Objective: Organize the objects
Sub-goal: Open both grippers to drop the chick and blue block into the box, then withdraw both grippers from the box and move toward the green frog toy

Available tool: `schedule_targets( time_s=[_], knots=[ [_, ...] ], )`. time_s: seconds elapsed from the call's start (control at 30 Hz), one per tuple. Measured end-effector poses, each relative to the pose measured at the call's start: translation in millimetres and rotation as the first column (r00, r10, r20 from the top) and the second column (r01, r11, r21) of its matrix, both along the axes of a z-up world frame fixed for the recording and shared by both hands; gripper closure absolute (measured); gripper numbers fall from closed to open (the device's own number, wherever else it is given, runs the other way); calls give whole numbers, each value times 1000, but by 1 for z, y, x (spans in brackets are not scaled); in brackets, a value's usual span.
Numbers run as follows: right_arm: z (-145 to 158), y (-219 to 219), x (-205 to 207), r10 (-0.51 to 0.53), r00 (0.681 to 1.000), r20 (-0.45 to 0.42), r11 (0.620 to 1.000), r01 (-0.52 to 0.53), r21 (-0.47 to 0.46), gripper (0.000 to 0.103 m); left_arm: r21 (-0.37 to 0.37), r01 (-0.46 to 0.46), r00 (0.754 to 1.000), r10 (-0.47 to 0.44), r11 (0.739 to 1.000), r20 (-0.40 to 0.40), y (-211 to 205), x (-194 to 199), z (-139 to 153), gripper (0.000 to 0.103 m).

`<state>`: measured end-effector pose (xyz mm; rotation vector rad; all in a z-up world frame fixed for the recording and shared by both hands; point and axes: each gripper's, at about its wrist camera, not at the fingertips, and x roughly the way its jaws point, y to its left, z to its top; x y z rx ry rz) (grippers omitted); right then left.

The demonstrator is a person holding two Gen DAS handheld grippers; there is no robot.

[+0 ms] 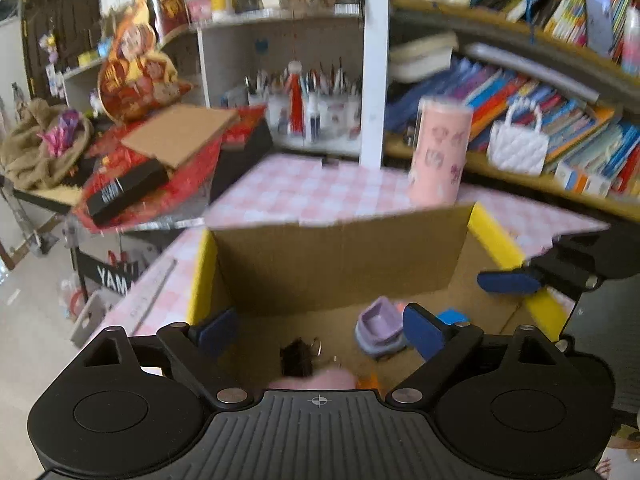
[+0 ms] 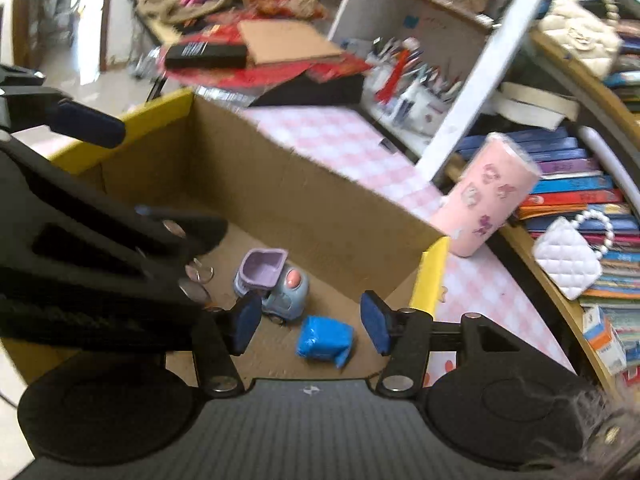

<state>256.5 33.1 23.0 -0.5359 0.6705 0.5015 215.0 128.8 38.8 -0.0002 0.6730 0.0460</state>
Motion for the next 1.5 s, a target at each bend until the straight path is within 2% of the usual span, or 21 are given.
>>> schedule_targets(
  time_s=[0.13, 0.3, 0.47, 0.6, 0.8, 1.03, 1.33, 1.5],
  knots=[
    [23, -14, -23, -75, 995, 61, 993, 69, 95, 50, -22, 0, 996, 2, 1000, 90, 4, -27, 25, 10],
    [48, -28, -68, -184, 976, 117, 961, 154, 228, 50, -32, -12, 982, 18, 999, 185, 10, -70, 49, 4],
    [53, -35, -117, -287, 951, 117, 917, 238, 320, 50, -54, -49, 977, 59, 997, 205, 24, -117, 50, 4],
    [41, -39, -155, -354, 931, 93, 892, 306, 334, 50, -78, -69, 980, 82, 995, 179, 35, -153, 39, 3],
    [15, -42, -204, -426, 904, 46, 864, 391, 317, 49, -82, -78, 991, 87, 994, 104, 36, -187, 16, 3],
    [-3, -50, -247, -490, 871, 21, 832, 460, 310, 48, -67, -70, 993, 75, 995, 89, 26, -220, 0, 3],
    [-20, -75, -285, -579, 815, -20, 778, 560, 284, 43, -54, -14, 999, 17, 998, 49, 4, -244, -19, 3],
    [-26, -95, -295, -645, 763, -46, 727, 631, 270, 41, -46, 47, 999, -46, 998, 22, -14, -241, -24, 3]
  ],
)
